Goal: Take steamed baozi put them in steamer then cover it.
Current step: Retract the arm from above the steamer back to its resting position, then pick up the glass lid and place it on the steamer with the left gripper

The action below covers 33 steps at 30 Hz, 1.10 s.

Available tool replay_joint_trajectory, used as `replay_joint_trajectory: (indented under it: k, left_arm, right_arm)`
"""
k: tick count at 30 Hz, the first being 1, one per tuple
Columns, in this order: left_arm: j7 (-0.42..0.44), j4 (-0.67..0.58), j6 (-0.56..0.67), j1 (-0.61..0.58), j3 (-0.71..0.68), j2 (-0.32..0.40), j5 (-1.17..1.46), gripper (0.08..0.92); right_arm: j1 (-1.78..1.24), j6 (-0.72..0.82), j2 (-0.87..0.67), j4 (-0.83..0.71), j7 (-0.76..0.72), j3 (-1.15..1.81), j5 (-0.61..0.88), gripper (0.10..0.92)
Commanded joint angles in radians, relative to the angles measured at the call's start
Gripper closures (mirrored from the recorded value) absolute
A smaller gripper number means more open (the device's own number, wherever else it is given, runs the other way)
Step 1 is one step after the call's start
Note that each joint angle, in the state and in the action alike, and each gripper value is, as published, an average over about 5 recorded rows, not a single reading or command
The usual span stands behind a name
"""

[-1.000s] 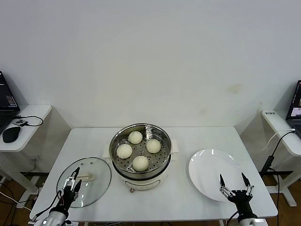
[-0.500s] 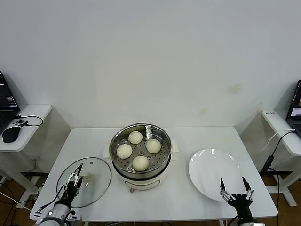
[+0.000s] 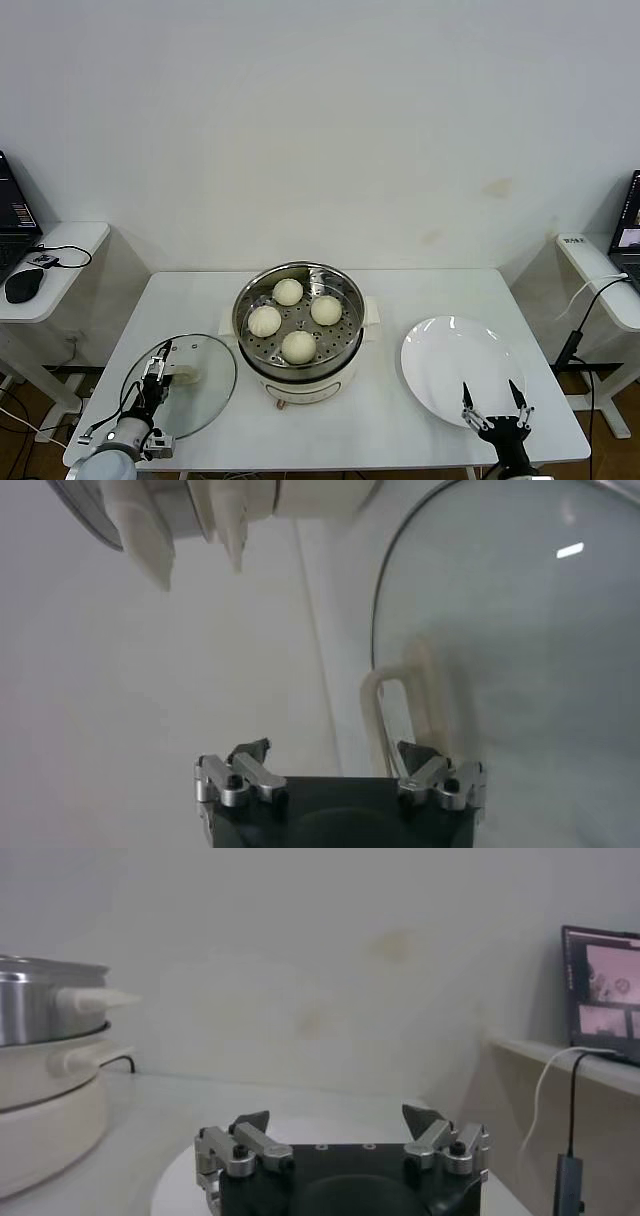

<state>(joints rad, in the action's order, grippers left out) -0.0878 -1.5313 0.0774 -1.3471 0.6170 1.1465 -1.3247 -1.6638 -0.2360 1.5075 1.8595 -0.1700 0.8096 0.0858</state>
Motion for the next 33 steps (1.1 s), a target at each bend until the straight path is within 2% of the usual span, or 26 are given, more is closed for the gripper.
replay_joint_trajectory:
  k: [1,11,22,25,28,33]
  left_arm:
    - [-0.015,0.055,0.001,0.044,-0.008,0.004,0.009,0.209]
    - [-0.012,0.067,0.001,0.039,-0.012,0.005,0.019,0.486]
    - [-0.075,0.059,0.026,0.025,-0.004,0.009,0.053,0.803]
    - [-0.102,0.021,0.026,-0.002,0.011,0.012,0.061,0.844]
    - [-0.127,-0.041,0.02,-0.045,0.038,0.018,0.07,0.845]
    - [-0.144,-0.203,-0.005,-0.157,0.113,0.024,0.116,0.852]
  right_arm:
    - [0.002,-0.005,0.002,-0.015,-0.001,-0.004,-0.019,0.203]
    - [0.005,-0.008,0.001,-0.023,-0.002,-0.012,-0.023,0.203]
    - [0.006,-0.017,0.0,-0.022,-0.002,-0.033,-0.034,0.203]
    - [0.006,-0.018,-0.001,-0.019,-0.002,-0.04,-0.04,0.203]
    - [0.004,-0.022,-0.001,-0.018,-0.003,-0.046,-0.048,0.203]
    - [-0.003,-0.027,-0.004,-0.005,-0.002,-0.053,-0.058,0.203]
